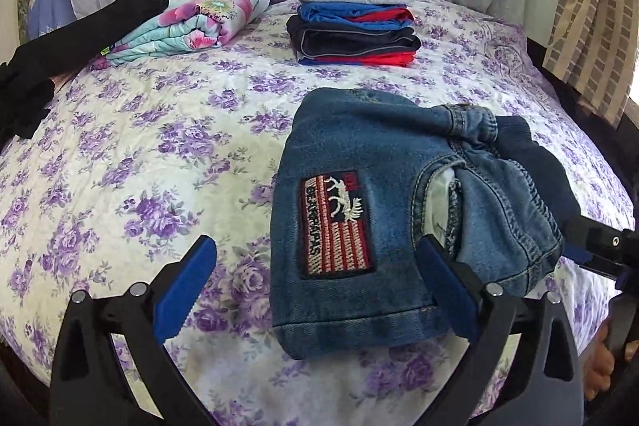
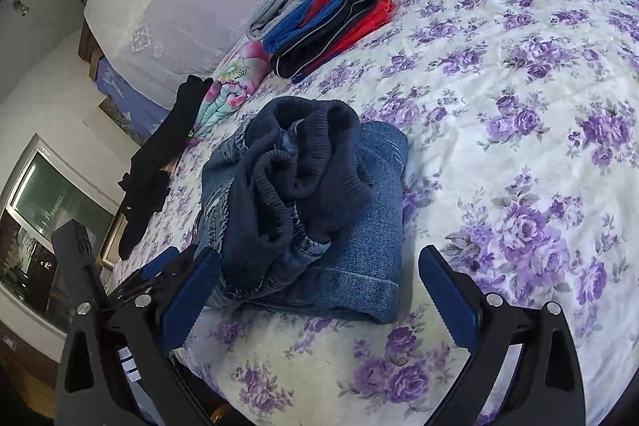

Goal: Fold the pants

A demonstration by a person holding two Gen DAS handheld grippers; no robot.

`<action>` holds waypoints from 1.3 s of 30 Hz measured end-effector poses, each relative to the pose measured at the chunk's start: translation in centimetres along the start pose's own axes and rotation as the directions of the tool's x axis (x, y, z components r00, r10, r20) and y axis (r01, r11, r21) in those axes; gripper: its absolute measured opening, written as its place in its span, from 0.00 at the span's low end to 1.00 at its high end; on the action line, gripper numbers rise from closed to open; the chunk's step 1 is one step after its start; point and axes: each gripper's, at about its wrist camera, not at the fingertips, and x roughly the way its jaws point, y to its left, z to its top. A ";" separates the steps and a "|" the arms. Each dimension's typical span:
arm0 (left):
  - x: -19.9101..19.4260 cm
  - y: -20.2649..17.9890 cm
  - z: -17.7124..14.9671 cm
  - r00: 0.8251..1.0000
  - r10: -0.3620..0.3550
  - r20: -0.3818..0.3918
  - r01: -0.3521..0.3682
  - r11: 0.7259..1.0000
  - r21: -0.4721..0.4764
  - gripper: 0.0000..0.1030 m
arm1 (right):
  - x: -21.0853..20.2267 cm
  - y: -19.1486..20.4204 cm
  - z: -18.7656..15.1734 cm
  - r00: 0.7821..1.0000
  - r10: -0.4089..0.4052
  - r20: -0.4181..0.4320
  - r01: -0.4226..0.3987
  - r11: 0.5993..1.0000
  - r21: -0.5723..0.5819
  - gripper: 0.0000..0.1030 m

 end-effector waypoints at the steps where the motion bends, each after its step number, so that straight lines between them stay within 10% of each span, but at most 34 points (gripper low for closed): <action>1: 0.0 0.0 0.0 1.000 0.000 0.000 0.000 1.000 0.001 0.95 | 0.2 0.1 0.0 1.000 0.003 -0.002 -0.003 1.000 0.001 0.97; 15: -0.9 1.2 -0.7 0.999 -0.052 -0.003 0.052 0.999 -0.005 0.95 | 0.7 0.1 0.0 0.999 0.020 -0.034 -0.020 1.000 0.014 0.97; 28: -2.1 1.1 -3.4 0.997 -0.080 0.014 0.079 0.996 0.034 0.95 | -4.7 5.0 -2.6 0.965 -0.128 0.228 0.186 0.949 -0.253 0.97; 35: -5.4 -0.2 -4.1 0.973 -0.208 0.098 0.200 0.975 0.093 0.95 | -5.3 7.4 -3.0 0.978 -0.023 0.210 0.101 0.924 -0.369 0.97; 39: -7.2 -3.9 -2.6 0.938 -0.313 0.152 0.274 0.933 0.232 0.95 | -5.3 7.6 2.9 0.969 0.230 0.094 -0.199 0.945 -0.261 0.97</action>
